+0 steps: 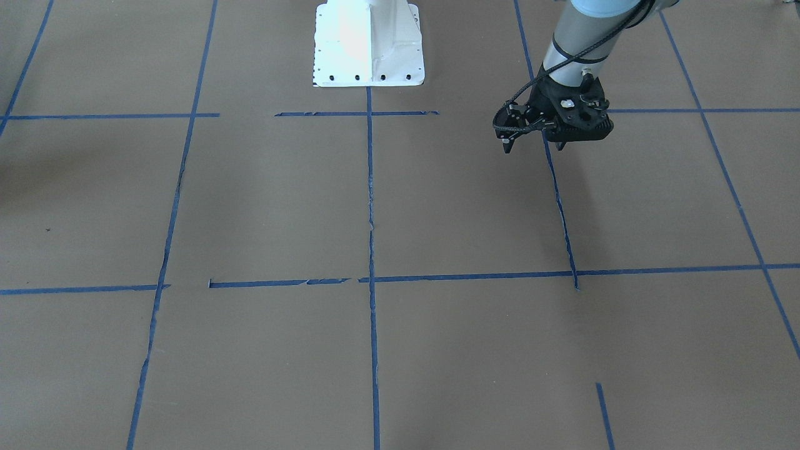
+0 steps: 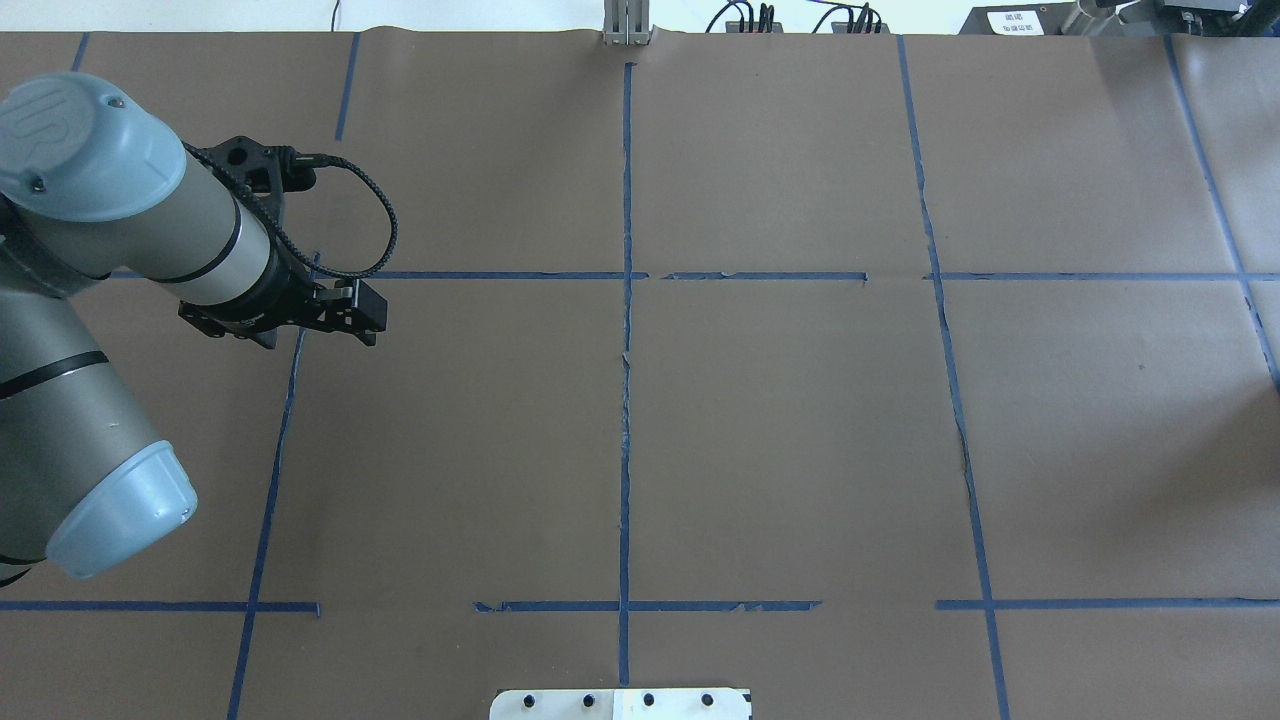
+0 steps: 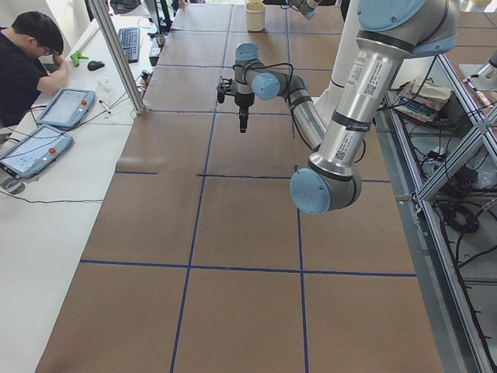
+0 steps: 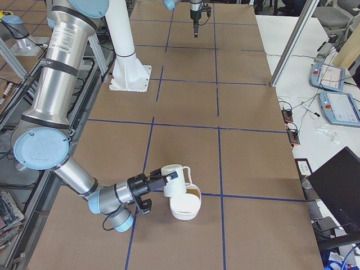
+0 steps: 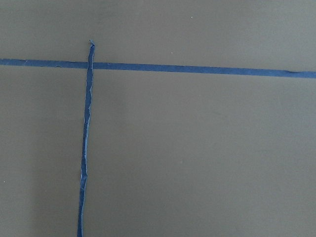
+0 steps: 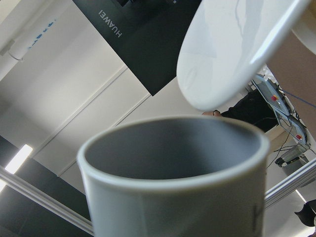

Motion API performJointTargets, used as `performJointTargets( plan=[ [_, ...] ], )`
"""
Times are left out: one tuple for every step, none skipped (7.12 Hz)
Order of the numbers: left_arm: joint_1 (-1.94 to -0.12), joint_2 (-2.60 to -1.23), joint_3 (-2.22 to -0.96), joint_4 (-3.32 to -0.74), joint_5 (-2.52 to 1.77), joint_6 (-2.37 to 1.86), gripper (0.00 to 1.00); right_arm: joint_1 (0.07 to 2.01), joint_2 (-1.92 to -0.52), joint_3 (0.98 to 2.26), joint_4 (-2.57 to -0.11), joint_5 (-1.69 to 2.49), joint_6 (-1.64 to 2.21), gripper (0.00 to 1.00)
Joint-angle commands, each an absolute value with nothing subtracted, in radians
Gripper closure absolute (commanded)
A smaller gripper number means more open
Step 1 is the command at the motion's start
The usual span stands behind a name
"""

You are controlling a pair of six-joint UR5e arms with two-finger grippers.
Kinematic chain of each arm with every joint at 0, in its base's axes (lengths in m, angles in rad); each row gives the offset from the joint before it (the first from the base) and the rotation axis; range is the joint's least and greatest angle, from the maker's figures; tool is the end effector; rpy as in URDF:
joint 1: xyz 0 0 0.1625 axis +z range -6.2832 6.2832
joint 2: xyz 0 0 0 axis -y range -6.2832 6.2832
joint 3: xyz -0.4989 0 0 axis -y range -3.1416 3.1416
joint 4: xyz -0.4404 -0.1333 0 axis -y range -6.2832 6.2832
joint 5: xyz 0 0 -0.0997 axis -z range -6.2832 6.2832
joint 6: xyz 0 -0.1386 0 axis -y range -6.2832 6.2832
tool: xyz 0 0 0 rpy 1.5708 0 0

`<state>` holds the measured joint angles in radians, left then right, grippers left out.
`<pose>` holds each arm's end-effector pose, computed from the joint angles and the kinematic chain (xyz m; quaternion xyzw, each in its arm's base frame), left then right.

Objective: Left arm hands cup to right arm to dump lemon

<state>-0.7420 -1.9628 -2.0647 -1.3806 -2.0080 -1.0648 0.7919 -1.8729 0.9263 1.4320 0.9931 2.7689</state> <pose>0.4112 -0.4782 0.3150 0.0290 0.3892 -0.0346 0.9201 0.0327 -0.2643 0.8538 -0.0215 -0.8336 0.5480 0.0650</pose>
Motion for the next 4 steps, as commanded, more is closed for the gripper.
performJointTargets(
  plan=[
    [-0.742, -1.963, -2.060, -1.382, -2.008, -1.065, 0.00, 0.790, -1.870, 0.925, 1.433, 0.994, 2.781, 0.95],
    [-0.742, -1.963, -2.060, -1.381, -2.008, -1.065, 0.00, 0.792, -1.868, 0.936, 1.404, 0.996, 2.764, 0.95],
    [-0.742, -1.965, -2.060, -1.381, -2.008, -1.065, 0.00, 0.796, -1.876, 0.971, 1.363, 0.997, 2.749, 0.95],
    [-0.742, -1.967, -2.057, -1.381, -2.008, -1.065, 0.00, 0.811, -1.878, 1.020, 1.303, 1.002, 2.656, 0.95]
  ],
)
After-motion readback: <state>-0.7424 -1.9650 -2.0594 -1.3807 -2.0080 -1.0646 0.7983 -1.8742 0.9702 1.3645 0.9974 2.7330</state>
